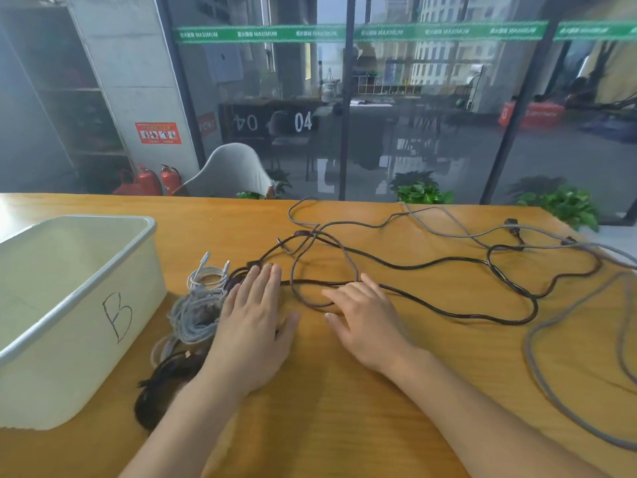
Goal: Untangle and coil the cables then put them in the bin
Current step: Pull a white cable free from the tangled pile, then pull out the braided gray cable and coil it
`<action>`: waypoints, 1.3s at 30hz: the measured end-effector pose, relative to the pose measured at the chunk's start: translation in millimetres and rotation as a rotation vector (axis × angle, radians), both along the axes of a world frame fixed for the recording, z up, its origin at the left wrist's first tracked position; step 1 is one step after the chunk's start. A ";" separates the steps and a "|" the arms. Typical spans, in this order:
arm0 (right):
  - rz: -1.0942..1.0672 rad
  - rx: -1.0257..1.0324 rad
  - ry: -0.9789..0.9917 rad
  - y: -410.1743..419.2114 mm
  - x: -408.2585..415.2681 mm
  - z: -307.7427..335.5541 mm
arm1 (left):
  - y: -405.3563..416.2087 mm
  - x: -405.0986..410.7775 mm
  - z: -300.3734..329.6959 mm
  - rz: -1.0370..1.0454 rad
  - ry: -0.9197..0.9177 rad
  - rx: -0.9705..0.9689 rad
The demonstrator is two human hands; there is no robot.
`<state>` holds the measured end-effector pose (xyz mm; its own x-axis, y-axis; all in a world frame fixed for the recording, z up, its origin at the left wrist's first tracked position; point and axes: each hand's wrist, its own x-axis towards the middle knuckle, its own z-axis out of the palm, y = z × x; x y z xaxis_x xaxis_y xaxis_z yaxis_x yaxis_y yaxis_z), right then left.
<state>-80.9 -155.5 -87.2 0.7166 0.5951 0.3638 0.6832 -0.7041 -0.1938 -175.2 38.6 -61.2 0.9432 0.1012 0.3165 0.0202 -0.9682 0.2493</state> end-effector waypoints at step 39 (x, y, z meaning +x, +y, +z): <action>-0.283 0.538 0.267 -101.8 54.3 -3.7 | -102.0 82.2 -50.3 -0.286 0.007 -0.120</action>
<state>-26.6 -257.3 -90.9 0.9253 0.1559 0.3457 0.3659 -0.6069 -0.7056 -93.0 -63.4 -111.4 0.9408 -0.1324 0.3119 -0.2467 -0.8987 0.3627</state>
